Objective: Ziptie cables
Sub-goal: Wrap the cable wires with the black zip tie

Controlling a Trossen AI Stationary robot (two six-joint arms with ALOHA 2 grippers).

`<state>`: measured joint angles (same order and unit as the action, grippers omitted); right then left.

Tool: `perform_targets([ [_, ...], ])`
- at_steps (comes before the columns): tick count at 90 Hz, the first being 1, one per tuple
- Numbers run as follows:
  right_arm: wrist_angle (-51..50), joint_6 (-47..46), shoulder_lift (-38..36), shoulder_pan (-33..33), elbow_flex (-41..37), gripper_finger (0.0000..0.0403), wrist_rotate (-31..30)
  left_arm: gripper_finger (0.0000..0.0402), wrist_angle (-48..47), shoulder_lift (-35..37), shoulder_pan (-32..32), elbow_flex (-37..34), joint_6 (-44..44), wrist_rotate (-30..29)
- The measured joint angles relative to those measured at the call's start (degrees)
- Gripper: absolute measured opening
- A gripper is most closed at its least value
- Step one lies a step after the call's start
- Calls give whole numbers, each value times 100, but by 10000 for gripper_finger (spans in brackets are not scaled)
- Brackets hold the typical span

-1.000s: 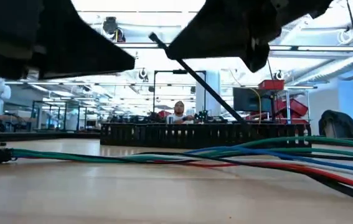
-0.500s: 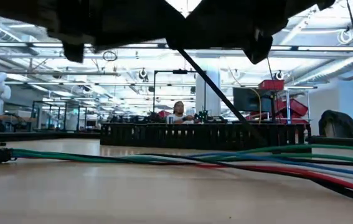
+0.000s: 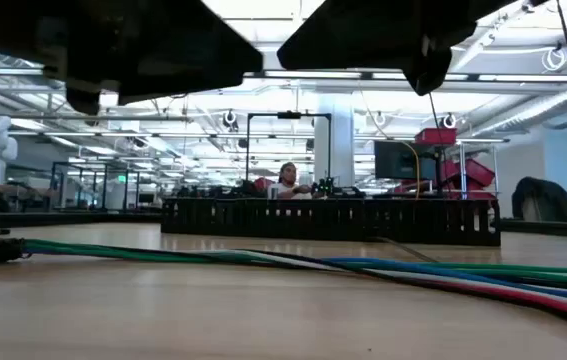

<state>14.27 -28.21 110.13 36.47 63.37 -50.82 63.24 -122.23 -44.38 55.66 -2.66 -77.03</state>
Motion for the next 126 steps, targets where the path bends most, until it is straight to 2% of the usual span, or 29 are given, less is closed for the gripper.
perform_targets([
  [5, -481, -299, 0, -6, 4, 0, -65, 125, -12, 0, -38, 0, -20, 0],
  [11, -1354, -1099, 0, -86, 4, 1, 60, 125, -239, 7, -81, 0, -327, 2],
  [22, -2624, -2675, -23, -634, -2, 23, 1565, 125, -1224, 4, -133, -4, -1435, 126],
  [31, -3035, -3007, -24, -994, -7, 65, 2496, 125, -2059, 4, 0, -7, -2614, 1032],
  [43, -3140, -2788, -175, -1146, 7, 125, 2611, 125, -2397, 4, 133, -5, -3188, 1805],
  [55, -3455, -2719, -322, -1260, -2, 172, 2676, 125, -2510, 2, 128, -6, -3154, 1891],
  [66, -4017, -3077, -406, -1404, 4, 197, 2791, 125, -2804, 2, 264, -7, -3461, 2034],
  [78, -4310, -3341, -389, -1570, -7, 200, 3157, 125, -3005, 2, 464, -7, -3744, 2466],
  [101, -4125, -3330, -288, -1766, -1, 181, 3672, 125, -2984, 2, 733, -5, -3792, 2723],
  [126, -4081, -3409, -2, -1863, 22, 126, 3682, 125, -3124, 2, 966, -4, -4052, 3084],
])
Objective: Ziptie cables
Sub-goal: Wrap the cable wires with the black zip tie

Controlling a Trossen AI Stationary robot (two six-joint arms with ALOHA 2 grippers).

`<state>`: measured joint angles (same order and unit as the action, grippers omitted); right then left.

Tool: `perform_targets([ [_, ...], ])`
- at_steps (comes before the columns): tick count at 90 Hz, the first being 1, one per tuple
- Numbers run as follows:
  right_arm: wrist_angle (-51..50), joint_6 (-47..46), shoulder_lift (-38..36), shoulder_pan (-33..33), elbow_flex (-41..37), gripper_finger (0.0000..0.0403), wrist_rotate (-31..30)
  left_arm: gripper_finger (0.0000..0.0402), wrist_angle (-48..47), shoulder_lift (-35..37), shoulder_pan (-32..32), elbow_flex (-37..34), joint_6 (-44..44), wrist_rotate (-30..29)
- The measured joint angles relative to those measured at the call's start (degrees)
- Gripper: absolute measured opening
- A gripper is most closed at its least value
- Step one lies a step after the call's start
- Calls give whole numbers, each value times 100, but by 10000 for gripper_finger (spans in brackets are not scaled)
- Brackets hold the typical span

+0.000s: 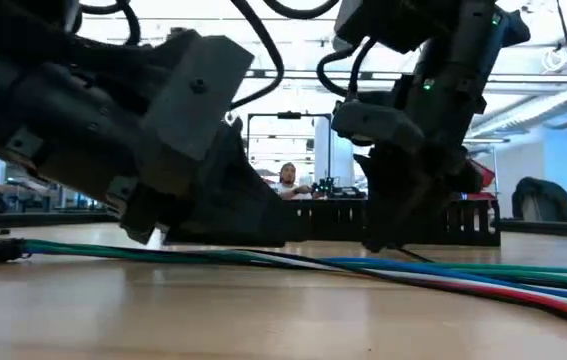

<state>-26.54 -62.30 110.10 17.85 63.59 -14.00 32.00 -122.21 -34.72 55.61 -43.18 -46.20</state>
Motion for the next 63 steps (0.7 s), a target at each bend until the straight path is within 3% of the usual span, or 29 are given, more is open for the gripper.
perform_targets([
  [22, 96, 487, 22, -20, -2, 14, 86, 125, -139, 0, 159, 0, 39, 162],
  [28, 92, 533, 22, -22, -2, 6, 98, 125, -138, 0, 227, 0, 22, 297],
  [42, 95, 600, 31, 57, -7, 1, -82, 125, 355, 22, 378, 19, 63, 1234],
  [48, 136, 642, 22, 148, -13, 0, -344, 125, 392, 20, 378, 19, 68, 1128],
  [56, 362, 648, 30, 341, -42, 0, -948, 125, 387, -4, 369, -38, 101, 456],
  [63, 653, 709, 56, 480, -52, 0, -1390, 125, 898, -7, 393, -244, 117, 197],
])
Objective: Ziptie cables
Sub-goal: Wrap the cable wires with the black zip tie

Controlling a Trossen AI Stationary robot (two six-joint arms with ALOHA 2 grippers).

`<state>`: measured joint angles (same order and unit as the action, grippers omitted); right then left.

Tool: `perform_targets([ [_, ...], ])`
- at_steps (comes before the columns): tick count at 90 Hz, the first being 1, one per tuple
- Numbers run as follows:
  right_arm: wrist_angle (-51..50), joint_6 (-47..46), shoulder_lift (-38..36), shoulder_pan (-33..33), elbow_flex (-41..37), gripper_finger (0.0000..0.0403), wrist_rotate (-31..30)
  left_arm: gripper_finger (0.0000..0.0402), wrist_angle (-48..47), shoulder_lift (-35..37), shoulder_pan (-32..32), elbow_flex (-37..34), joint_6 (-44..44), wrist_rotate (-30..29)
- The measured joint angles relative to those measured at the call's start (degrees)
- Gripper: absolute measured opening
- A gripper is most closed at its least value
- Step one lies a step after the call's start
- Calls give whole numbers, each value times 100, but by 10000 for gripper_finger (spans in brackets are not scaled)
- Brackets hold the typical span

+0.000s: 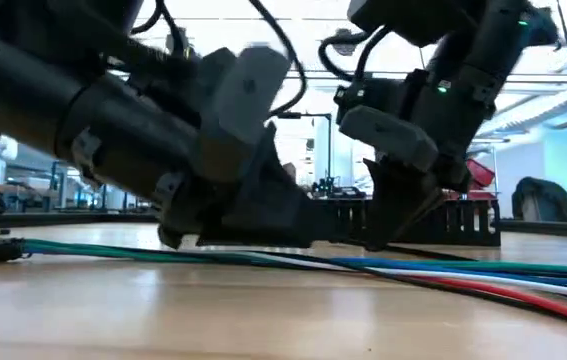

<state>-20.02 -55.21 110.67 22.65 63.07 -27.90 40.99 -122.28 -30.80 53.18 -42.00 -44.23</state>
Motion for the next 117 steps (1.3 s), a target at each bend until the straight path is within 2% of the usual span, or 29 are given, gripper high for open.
perform_targets([
  [16, 324, -89, -8, 330, 4, 0, -964, 125, 1861, 2, -33, -805, 302, -153],
  [30, 689, -243, -11, 601, 9, 0, -1741, 125, 3800, 2, -201, -1558, 1314, -264],
  [43, 1241, -260, -21, 816, 11, 0, -2406, 125, 4814, 2, -258, -1809, 2266, -138],
  [63, 1634, -262, -35, 934, 15, 0, -2832, 125, 4846, -26, -80, -1459, 3107, 715],
  [88, 2084, -207, -39, 1070, -257, 0, -3070, 125, 4847, -33, 115, -1341, 3640, 873],
  [106, 3606, 557, -41, 1248, -826, 0, -3248, 125, 4846, -33, 273, -1341, 3483, 1243],
  [117, 4799, 1387, -41, 1334, -1170, 0, -3325, 125, 4840, -33, 368, -1341, 3328, 1421],
])
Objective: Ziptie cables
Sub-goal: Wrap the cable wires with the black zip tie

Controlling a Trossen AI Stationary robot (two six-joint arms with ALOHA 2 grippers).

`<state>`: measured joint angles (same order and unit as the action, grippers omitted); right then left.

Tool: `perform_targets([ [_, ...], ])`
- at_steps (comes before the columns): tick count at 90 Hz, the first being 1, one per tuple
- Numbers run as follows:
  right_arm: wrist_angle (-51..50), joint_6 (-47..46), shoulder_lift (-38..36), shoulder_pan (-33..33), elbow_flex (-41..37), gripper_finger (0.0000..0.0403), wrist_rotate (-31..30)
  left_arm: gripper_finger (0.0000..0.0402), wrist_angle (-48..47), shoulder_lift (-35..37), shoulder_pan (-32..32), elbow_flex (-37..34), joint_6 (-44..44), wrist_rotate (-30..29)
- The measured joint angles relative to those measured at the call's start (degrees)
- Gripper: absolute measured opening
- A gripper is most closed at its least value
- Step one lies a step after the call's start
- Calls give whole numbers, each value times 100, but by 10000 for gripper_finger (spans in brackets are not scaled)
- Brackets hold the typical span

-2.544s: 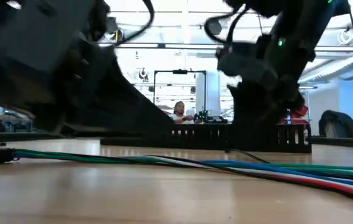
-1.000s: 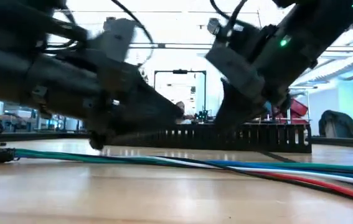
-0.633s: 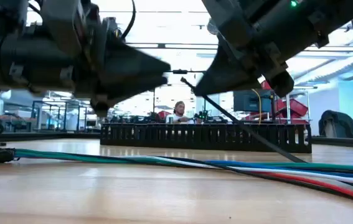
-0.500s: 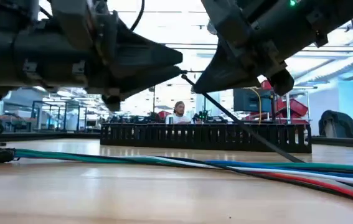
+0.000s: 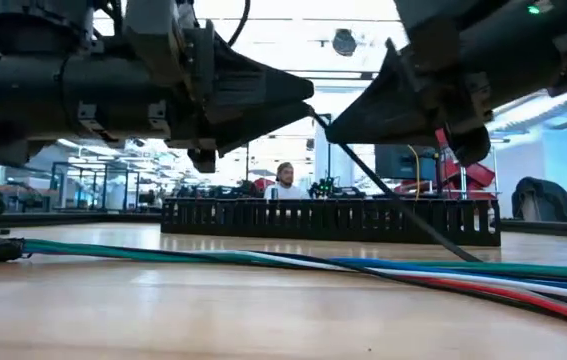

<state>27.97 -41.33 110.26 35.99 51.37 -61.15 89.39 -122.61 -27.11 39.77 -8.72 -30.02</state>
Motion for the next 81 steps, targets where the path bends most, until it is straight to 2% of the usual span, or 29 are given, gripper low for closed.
perform_targets([
  [14, 1292, 1083, 0, 28, -275, 0, 304, 125, 4, 0, 48, 0, -142, 36],
  [26, 1683, 1645, -2, 26, -308, 0, 447, 125, 9, 0, 105, 0, -291, 273],
  [45, 1691, 1602, -2, -40, -300, 0, 775, 125, 13, -2, 52, 153, -250, 447],
  [65, 1731, 1684, -11, -24, -290, 0, 807, 124, 15, -7, -50, 519, 163, 442],
  [72, 1730, 1691, -11, -18, -294, 0, 777, 110, 17, -7, -45, 553, 161, 407],
  [81, 1768, 1731, -11, -8, -295, 0, 752, 72, 17, -7, -17, 553, 156, 406],
])
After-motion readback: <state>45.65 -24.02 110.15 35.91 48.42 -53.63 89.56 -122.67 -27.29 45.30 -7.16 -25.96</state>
